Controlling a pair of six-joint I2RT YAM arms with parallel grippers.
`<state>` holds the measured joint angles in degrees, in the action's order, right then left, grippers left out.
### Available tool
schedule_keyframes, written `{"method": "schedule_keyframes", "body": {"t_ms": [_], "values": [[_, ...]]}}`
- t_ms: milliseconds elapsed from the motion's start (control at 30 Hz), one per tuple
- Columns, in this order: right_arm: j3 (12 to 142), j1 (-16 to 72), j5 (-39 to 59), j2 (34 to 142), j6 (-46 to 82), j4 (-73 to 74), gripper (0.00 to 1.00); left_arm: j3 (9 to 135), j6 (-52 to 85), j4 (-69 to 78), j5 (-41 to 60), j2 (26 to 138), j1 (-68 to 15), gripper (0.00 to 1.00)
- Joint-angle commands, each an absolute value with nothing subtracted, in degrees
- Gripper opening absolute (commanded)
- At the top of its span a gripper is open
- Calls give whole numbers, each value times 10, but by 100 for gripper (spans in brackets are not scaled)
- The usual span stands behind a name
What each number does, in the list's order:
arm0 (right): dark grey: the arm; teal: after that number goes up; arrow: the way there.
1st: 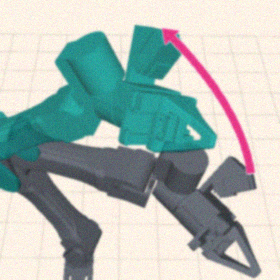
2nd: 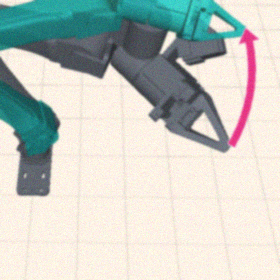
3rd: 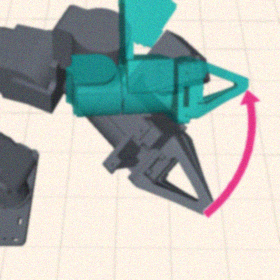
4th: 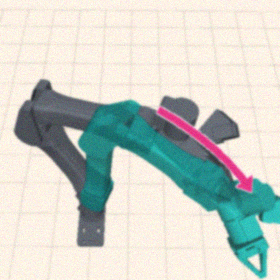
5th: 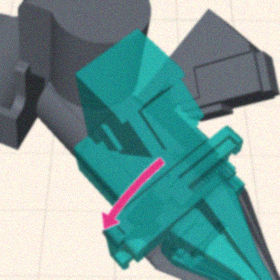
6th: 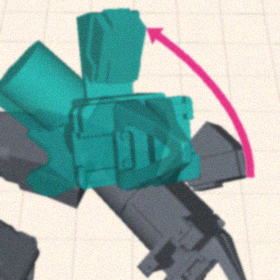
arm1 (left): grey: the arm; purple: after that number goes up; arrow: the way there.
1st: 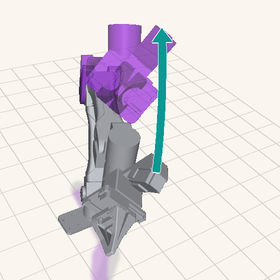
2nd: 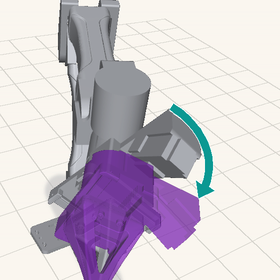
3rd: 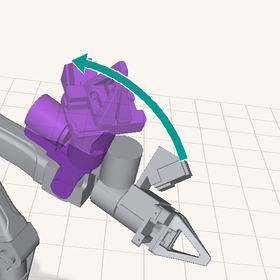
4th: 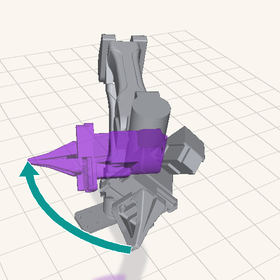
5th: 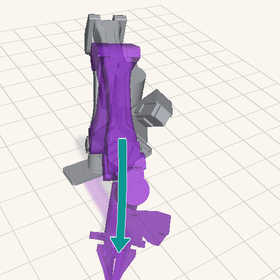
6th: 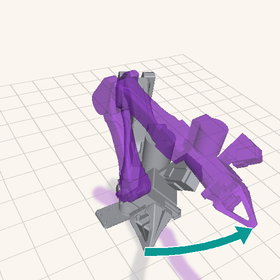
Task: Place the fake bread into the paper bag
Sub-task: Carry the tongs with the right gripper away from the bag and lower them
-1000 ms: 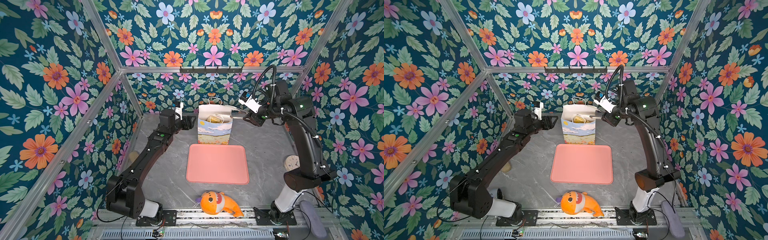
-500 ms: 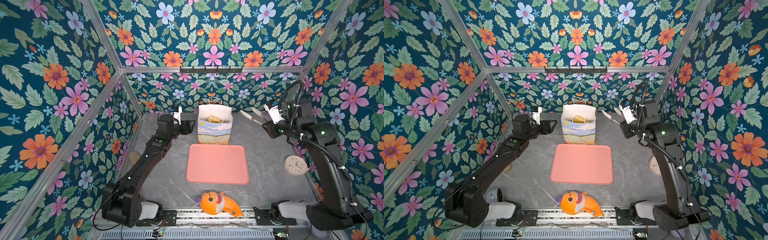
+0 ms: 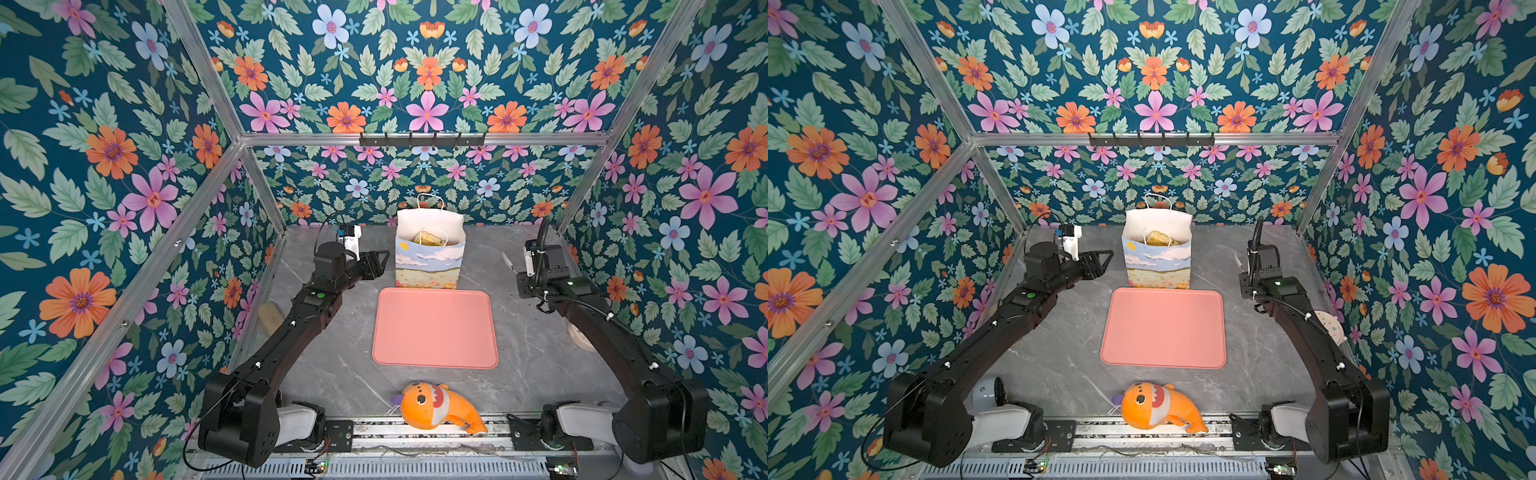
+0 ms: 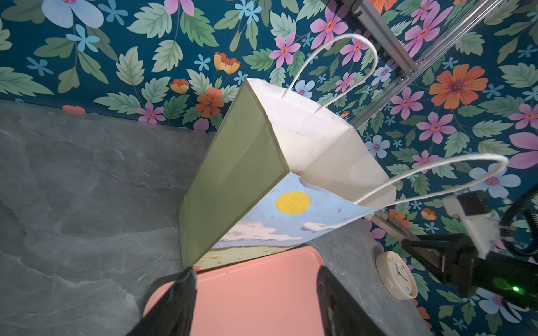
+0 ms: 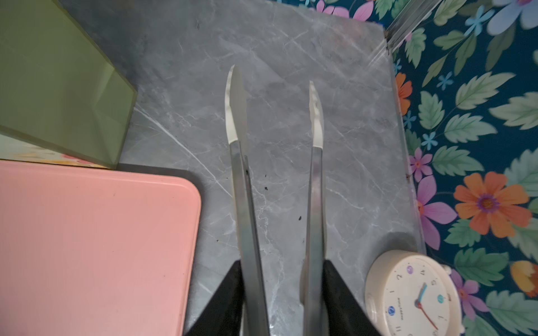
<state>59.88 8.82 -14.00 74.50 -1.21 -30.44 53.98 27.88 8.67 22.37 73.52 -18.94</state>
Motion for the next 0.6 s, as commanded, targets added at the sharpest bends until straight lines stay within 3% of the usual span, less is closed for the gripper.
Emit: {"method": "schedule_keyframes", "body": {"t_ms": [0,567], "values": [[576,87,-152,763,32,-265,42,539,281,111,229,727,-190,67],[565,61,-110,907,76,-281,47,515,295,144,253,733,-189,66]]}}
